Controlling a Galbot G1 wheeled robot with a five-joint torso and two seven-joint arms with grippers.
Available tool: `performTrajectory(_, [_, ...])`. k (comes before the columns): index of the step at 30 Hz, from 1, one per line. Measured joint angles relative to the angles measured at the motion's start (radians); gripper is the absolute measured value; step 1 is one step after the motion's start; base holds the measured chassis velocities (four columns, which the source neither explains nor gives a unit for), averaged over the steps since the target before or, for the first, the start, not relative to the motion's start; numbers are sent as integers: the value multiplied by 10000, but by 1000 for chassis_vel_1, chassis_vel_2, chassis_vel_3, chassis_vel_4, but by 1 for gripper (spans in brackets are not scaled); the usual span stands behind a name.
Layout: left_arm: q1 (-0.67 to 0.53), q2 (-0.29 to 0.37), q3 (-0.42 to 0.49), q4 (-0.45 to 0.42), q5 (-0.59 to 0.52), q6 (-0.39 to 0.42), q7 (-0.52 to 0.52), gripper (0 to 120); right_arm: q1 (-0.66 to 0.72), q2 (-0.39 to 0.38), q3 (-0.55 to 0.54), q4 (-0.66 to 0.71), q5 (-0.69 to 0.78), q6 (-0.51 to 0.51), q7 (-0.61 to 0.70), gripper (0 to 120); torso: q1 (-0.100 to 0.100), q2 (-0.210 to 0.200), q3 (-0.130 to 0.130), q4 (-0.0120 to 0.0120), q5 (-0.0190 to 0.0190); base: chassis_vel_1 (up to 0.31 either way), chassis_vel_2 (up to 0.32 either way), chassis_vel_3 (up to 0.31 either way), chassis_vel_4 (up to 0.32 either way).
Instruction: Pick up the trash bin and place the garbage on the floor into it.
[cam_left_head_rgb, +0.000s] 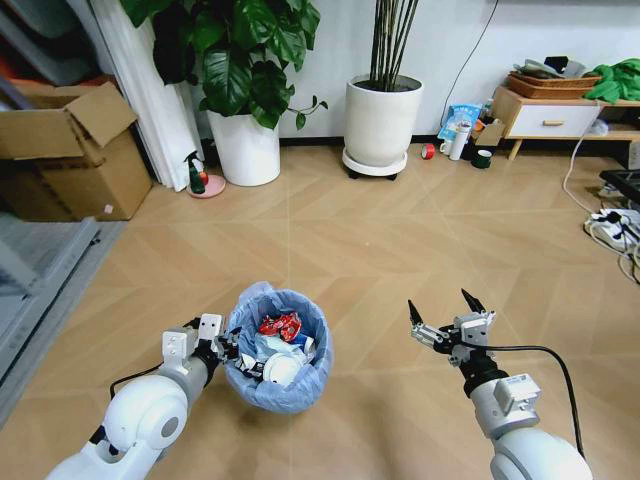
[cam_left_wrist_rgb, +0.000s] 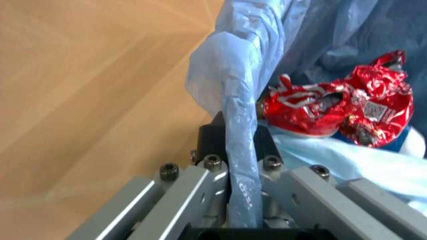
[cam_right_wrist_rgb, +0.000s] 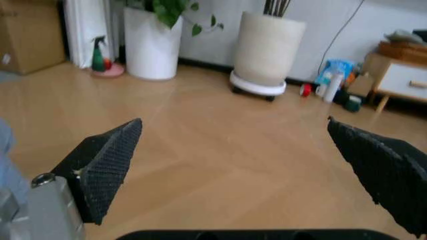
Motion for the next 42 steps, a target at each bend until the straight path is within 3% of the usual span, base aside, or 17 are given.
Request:
performTrajectory(18, [100,-30,-38,-52,73,-34,54,0,-49,53,-166,-115,54,116,-139,100,-5,2,-5,-1,-5,289,-275,-288,281])
performTrajectory(42, [645,-120,-231,-289,351,-121,191,0,-361,420,-304,-122,32,39,-211,100,-1,1,-3,0,-5,-19,1,15,-1])
